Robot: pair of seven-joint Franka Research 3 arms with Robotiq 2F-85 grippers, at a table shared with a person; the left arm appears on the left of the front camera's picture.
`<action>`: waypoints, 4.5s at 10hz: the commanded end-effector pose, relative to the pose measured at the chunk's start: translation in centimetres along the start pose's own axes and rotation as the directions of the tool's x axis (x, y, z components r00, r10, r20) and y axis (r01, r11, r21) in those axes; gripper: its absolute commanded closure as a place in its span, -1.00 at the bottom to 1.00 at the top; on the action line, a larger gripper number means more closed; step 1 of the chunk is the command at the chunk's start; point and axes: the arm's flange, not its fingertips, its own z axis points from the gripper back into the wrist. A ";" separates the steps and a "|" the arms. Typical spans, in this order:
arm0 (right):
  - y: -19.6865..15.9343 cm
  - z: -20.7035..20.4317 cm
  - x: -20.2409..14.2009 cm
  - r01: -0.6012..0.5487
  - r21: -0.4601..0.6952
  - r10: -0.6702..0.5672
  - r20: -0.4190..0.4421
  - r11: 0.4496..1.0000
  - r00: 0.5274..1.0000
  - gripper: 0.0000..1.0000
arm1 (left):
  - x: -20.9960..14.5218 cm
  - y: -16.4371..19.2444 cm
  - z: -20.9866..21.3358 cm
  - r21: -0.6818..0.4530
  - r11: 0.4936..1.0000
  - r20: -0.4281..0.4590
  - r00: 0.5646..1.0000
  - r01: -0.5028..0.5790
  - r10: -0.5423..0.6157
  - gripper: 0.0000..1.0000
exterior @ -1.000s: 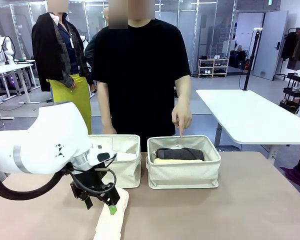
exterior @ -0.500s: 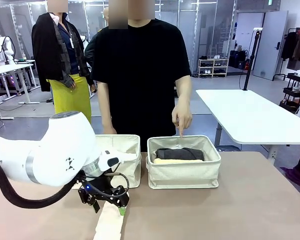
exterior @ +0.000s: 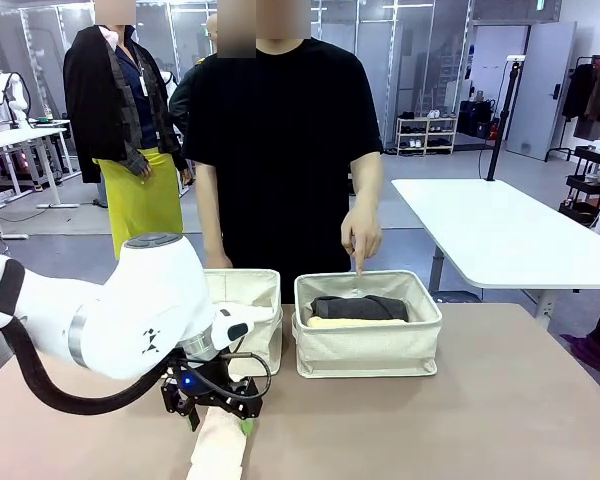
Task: Divide the towels into two baskets.
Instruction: Pick up one hotel-folded towel from the bottom of the table and place it in the Fabric basket indicated by the person.
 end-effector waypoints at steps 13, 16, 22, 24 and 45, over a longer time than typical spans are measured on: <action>0.4 0.0 -0.1 0.005 -0.007 -0.005 -0.010 1.000 1.000 -1.00 | 0.6 -1.5 1.5 0.050 0.999 0.031 1.000 -0.006 0.005 0.54; 0.4 0.0 -0.1 0.005 -0.007 -0.005 -0.010 1.000 1.000 -1.00 | 0.9 -2.8 10.9 -0.044 0.976 0.042 0.976 0.215 -0.213 0.54; 0.4 0.0 -0.1 0.005 -0.007 -0.005 -0.010 1.000 1.000 -1.00 | 9.3 -6.3 15.1 -0.035 0.422 0.139 0.422 0.906 -0.896 0.54; 0.4 0.0 -0.1 0.005 -0.007 -0.005 -0.010 1.000 1.000 -1.00 | 13.2 -9.2 15.1 0.024 0.292 0.109 0.287 0.956 -0.952 0.54; 0.4 0.0 -0.1 0.005 -0.007 -0.005 -0.010 1.000 1.000 -1.00 | 29.1 -20.4 7.6 0.050 0.041 0.025 0.039 0.998 -0.999 -0.59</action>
